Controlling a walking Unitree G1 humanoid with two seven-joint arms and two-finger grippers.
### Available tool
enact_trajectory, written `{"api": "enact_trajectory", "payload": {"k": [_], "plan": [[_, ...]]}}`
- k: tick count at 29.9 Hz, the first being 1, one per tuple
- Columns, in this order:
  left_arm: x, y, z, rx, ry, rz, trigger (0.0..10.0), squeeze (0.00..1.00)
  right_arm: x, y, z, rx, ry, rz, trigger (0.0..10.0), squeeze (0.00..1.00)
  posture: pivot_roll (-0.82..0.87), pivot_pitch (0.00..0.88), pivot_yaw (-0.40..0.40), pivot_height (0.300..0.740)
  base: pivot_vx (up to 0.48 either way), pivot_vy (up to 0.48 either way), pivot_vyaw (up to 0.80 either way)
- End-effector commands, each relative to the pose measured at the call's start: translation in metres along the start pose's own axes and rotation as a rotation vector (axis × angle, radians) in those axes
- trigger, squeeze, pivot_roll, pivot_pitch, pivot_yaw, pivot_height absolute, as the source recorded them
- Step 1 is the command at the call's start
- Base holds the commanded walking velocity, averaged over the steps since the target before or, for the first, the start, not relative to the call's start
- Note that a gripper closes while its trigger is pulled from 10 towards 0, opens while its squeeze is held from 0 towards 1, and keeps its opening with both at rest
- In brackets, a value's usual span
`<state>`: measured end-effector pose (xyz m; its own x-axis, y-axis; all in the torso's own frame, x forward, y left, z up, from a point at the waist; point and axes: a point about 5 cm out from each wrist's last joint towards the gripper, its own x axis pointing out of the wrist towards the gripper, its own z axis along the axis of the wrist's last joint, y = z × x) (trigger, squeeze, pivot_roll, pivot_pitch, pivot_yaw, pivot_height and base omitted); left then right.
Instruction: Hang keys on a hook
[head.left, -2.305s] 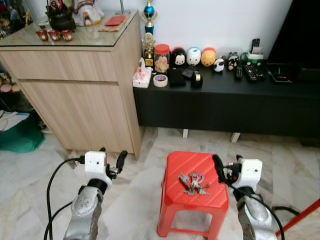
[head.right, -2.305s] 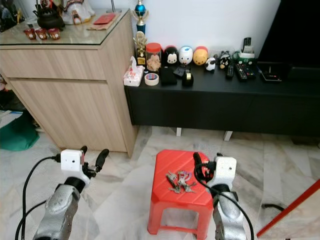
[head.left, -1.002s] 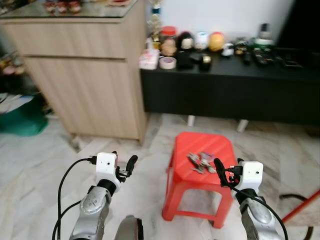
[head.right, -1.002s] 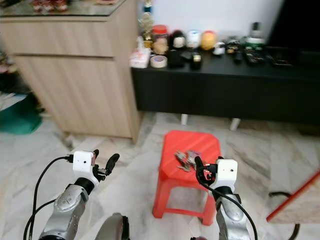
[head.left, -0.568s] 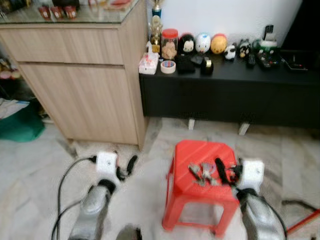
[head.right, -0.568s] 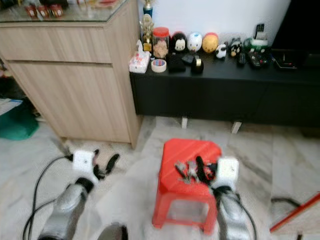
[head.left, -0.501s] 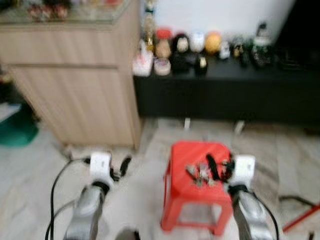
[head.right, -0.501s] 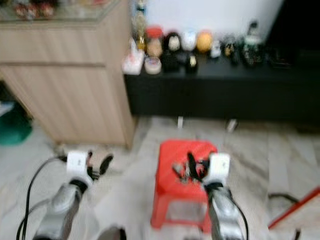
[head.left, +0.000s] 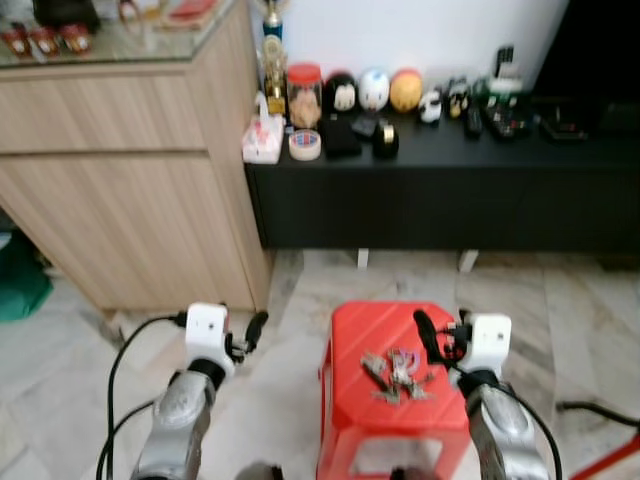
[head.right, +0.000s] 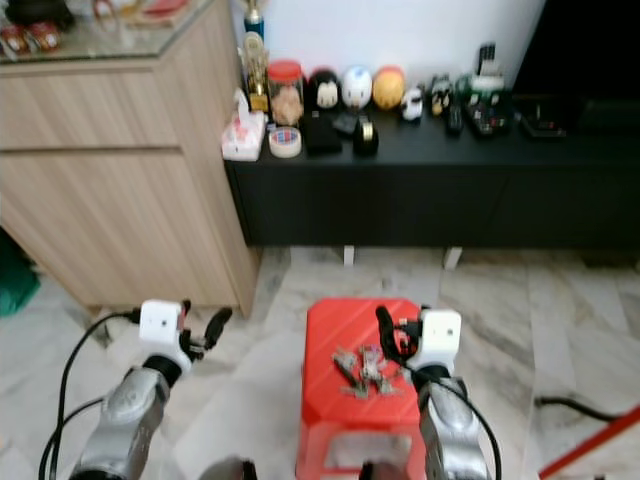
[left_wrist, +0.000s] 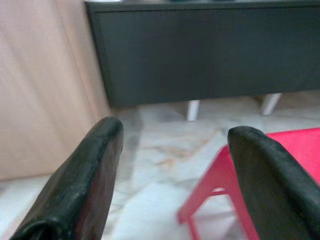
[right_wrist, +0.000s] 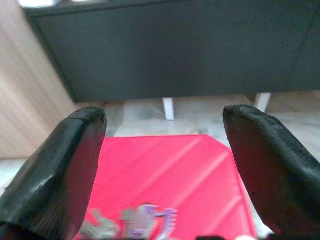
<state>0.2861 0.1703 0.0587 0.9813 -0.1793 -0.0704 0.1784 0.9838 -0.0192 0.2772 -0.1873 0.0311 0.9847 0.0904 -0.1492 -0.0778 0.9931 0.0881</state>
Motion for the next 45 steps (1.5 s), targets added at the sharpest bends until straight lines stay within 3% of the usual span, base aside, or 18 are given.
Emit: {"api": "enact_trajectory", "payload": {"k": [1, 15, 32, 45], "plan": [[0.000, -0.001, 0.000, 0.011, -0.001, -0.011, 10.0, 0.00, -0.001, -0.003, -0.004, 0.013, 0.023, -0.011, 10.0, 0.00, -0.01, 0.055, 0.010, 0.646, 0.000, 0.000, 0.00], [0.001, -0.003, 0.000, 0.008, 0.003, -0.020, 10.0, 0.00, -0.002, -0.003, -0.007, -0.019, 0.044, 0.024, 10.0, 0.00, -0.02, 0.056, 0.009, 0.646, 0.000, 0.000, 0.09], [-0.001, -0.004, -0.002, 0.025, 0.008, -0.024, 10.0, 0.00, -0.003, -0.006, -0.014, 0.013, 0.075, 0.000, 10.0, 0.00, -0.01, 0.056, 0.008, 0.646, 0.000, 0.000, 0.14], [-0.001, -0.004, -0.001, 0.032, 0.007, -0.025, 10.0, 0.00, -0.004, -0.008, -0.017, 0.023, 0.093, -0.003, 10.0, 0.00, -0.01, 0.060, 0.007, 0.646, 0.274, 0.000, 0.00]]}}
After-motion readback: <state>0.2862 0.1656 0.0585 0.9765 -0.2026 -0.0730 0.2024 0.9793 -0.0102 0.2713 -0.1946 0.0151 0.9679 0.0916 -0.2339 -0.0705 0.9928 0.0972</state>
